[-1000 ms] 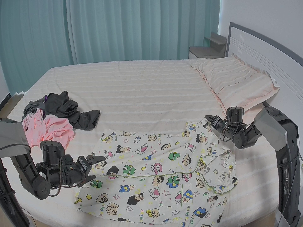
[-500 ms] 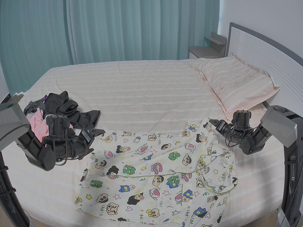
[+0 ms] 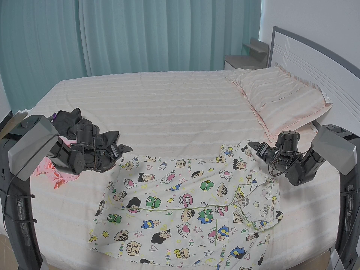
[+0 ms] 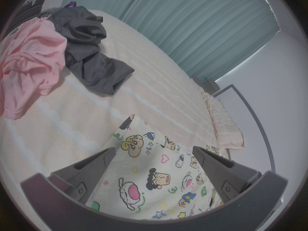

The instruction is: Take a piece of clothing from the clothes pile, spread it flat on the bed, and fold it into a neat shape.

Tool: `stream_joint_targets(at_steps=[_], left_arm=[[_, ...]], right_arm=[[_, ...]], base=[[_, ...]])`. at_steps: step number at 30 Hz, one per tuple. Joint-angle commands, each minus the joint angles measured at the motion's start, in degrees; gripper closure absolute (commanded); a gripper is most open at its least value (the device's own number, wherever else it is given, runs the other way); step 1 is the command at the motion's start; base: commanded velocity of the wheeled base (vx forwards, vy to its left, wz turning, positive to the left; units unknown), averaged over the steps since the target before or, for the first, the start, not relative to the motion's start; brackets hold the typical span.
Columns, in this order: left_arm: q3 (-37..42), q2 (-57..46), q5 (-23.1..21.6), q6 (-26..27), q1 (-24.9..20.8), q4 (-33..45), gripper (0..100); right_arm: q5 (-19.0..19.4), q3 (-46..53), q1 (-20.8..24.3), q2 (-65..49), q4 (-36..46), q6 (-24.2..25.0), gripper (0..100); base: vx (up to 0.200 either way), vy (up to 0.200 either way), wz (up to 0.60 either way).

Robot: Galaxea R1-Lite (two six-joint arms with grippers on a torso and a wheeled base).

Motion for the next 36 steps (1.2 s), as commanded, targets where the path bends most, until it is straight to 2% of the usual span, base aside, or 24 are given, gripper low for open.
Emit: stream_joint_targets(at_steps=[1,35,36], left_arm=[[-4.34,5.00,-0.30,0.41,-0.10,1.66,0],[-9.26,9.75,0.14,0.50,-1.25,1.92,0],[-9.26,9.75,0.14,0.50,-1.25,1.92,100]], right_arm=[[-0.05,0.36,0.06,-0.30,-0.09,0.02,0],[0.04,-0.25,0.23,0.40,-0.09,0.02,0],[0.04,-0.25,0.23,0.49,-0.09,-0.07,0]], base=[[0.000,0.000,0.00],[0.000,0.000,0.00],[0.000,0.000,0.00]])
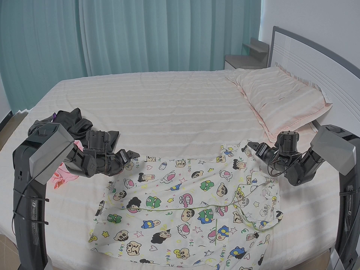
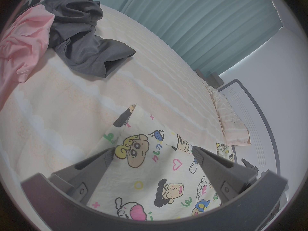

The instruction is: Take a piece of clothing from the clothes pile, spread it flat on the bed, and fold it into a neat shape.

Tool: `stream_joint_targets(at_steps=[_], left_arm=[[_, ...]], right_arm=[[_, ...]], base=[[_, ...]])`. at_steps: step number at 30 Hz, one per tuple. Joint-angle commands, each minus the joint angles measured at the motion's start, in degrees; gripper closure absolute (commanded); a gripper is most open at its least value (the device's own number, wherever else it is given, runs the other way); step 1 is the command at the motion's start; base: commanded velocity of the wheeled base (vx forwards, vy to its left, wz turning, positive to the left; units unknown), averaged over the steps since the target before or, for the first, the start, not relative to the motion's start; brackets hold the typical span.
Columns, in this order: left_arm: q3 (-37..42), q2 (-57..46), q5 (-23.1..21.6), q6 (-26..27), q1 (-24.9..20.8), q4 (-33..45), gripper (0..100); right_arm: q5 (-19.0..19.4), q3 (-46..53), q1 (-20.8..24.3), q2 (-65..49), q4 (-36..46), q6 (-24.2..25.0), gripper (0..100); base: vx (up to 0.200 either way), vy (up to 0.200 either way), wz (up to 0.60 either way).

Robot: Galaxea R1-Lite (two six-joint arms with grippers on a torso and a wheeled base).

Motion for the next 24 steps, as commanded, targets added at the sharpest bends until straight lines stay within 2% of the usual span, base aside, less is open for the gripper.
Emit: stream_joint_targets(at_steps=[1,10,13,24], left_arm=[[-0.15,0.13,0.08,-0.03,0.11,0.02,100],[-0.59,0.04,0.52,0.06,0.99,-0.51,100],[-1.99,0.04,2.37,0.06,1.86,-0.42,100],[-3.05,-0.22,3.25,-0.03,3.18,-0.16,100]], right_arm=[[0.01,-0.12,0.02,0.51,0.00,-0.04,0],[0.72,-3.81,0.10,2.70,0.88,-0.66,0],[0.72,-5.05,0.72,2.97,2.46,-0.66,0],[0.63,-4.25,1.77,2.79,2.46,-0.74,0]], base=[[0.000,0.000,0.00],[0.000,0.000,0.00],[0.000,0.000,0.00],[0.000,0.000,0.00]])
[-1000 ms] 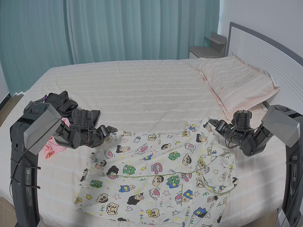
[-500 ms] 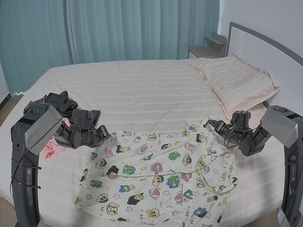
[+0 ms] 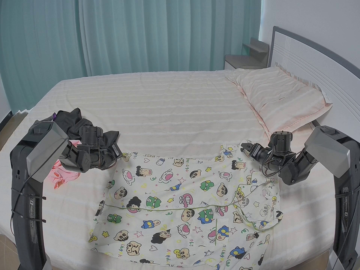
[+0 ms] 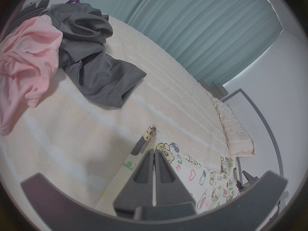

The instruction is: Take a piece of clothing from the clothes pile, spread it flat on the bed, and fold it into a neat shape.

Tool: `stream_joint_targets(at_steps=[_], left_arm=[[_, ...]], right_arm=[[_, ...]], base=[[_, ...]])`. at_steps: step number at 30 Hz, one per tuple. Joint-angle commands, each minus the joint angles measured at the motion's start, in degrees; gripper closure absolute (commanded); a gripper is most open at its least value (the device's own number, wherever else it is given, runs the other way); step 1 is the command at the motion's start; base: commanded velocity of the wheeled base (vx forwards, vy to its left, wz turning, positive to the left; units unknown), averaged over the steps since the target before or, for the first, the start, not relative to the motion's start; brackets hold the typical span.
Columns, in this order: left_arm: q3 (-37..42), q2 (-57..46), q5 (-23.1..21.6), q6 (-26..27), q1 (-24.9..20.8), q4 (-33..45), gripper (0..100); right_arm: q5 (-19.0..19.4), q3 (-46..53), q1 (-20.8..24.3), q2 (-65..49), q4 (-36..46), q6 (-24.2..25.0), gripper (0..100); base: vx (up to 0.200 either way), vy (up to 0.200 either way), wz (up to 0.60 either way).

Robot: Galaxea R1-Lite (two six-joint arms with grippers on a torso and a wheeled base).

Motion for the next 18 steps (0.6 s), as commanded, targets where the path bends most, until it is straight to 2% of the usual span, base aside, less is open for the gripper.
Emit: stream_joint_targets(at_steps=[1,7,12,18], left_arm=[[-0.13,-0.33,0.08,-0.03,0.32,-0.19,100],[-2.59,0.11,0.08,-0.20,1.20,0.16,100],[-3.91,0.81,0.16,-0.38,1.29,0.25,100],[-5.58,0.98,0.25,-0.55,1.73,0.52,100]], right_arm=[[-0.07,0.55,0.04,0.11,-0.06,0.01,0],[-0.24,0.90,-0.31,0.02,-0.06,-0.08,0],[-0.07,3.01,-0.49,-0.15,-0.68,-2.89,0],[0.02,3.28,-0.49,-0.24,-0.77,-3.07,0]], base=[[0.000,0.000,0.00],[0.000,0.000,0.00],[0.000,0.000,0.00],[0.000,0.000,0.00]])
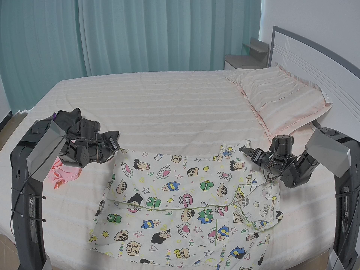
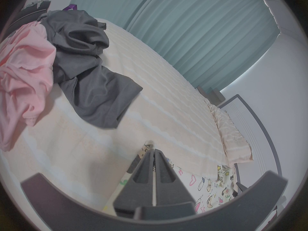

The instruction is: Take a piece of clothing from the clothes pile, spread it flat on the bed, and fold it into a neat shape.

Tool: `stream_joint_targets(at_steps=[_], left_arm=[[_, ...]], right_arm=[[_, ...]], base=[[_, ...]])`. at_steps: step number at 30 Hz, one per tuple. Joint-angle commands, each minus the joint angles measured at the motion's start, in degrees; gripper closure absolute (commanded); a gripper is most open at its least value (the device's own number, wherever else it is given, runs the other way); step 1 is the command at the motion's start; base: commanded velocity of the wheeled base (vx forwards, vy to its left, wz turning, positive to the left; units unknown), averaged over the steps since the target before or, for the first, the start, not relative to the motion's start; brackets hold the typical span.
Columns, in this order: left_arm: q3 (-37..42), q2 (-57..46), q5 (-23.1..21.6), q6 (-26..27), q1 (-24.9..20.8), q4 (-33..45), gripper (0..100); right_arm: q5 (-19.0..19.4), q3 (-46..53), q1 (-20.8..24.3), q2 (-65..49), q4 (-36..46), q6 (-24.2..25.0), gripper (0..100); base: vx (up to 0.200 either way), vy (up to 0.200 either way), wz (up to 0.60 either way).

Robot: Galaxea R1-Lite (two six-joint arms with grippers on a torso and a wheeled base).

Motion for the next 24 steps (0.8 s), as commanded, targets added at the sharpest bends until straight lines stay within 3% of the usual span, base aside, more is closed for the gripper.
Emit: stream_joint_targets(at_steps=[1,4,24], left_arm=[[-1.78,0.64,0.80,-0.76,0.30,0.49,100],[-4.07,2.05,2.73,-2.51,0.30,0.84,100],[-11.36,4.42,3.17,-3.66,0.66,6.56,100]], right_arm=[[-0.03,0.25,0.11,-0.18,-0.09,0.01,0],[-0.03,0.25,0.20,-0.18,-0.09,0.09,0],[-0.30,-0.10,0.11,-0.27,-0.17,0.27,0]], base=[[0.000,0.000,0.00],[0.000,0.000,0.00],[0.000,0.000,0.00]])
